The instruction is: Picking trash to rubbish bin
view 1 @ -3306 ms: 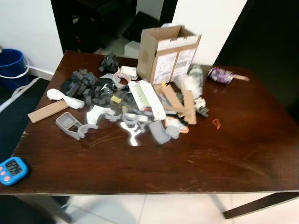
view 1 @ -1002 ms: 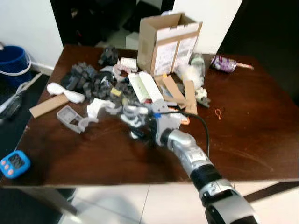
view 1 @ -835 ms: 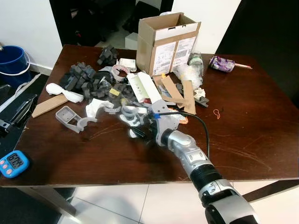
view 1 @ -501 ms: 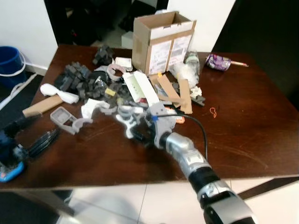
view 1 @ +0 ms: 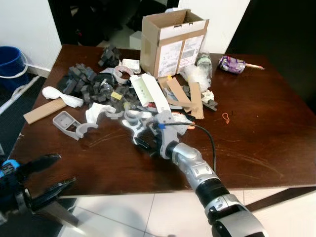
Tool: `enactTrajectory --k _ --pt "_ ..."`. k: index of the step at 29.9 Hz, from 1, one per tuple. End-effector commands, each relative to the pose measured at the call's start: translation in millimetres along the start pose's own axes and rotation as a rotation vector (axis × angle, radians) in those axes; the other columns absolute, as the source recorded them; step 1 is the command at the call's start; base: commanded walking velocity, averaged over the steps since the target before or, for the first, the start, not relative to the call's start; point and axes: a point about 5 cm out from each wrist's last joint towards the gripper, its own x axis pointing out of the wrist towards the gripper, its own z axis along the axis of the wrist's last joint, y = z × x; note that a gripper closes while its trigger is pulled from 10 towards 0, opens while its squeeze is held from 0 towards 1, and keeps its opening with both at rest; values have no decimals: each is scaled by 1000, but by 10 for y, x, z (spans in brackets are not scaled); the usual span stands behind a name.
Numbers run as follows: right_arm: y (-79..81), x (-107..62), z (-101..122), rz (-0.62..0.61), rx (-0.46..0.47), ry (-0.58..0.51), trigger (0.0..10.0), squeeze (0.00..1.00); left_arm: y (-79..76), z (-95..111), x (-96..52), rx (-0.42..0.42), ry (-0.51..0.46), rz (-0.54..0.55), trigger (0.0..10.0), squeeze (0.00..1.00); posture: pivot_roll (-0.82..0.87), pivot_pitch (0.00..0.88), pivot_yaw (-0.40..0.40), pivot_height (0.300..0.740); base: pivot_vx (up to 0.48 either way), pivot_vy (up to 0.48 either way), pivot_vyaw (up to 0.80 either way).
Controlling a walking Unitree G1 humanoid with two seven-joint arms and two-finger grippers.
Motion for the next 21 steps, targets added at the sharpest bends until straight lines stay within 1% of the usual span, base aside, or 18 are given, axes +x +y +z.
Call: enactTrajectory --k 1,3,4,6,7,8,10,11,13,16,17,21 --pt "-22 17 147 4 59 -75 10000 0 -52 80 57 40 9 -26 10000 0 220 162 -109 740 0 0 0" --pt "-26 30 210 12 92 -101 10000 0 -93 122 123 54 -1 -54 10000 0 220 162 -111 740 0 0 0" --pt "-26 30 210 12 92 -101 10000 0 -93 122 123 54 -1 -54 10000 0 220 162 -111 740 0 0 0" --pt "0 42 227 29 96 -98 10000 0 -155 142 195 51 -6 -92 10000 0 219 163 -114 740 0 0 0" --pt "0 42 227 29 96 -98 10000 0 -155 142 195 51 -6 -92 10000 0 219 163 -114 740 0 0 0" --pt "42 57 222 48 88 -87 10000 0 -199 136 274 40 -19 -128 10000 0 221 166 -117 740 0 0 0" --pt "116 78 173 75 61 -47 10000 0 -236 91 365 21 -24 -163 10000 0 218 167 -117 740 0 0 0" --pt "116 78 173 75 61 -47 10000 0 -236 91 365 21 -24 -163 10000 0 218 167 -117 740 0 0 0" --pt "182 95 122 101 44 -10 10000 0 -256 67 407 12 -26 -176 10000 0 216 167 -120 740 0 0 0" --pt "220 101 89 114 52 7 10000 0 -257 56 414 12 -18 -178 10000 0 217 167 -122 740 0 0 0" --pt "270 111 51 127 78 24 10000 0 -259 45 417 13 -2 -178 10000 0 216 168 -122 740 0 0 0" --pt "326 125 23 125 111 31 10000 0 -257 38 387 17 21 -163 10000 0 217 170 -122 740 0 0 0"
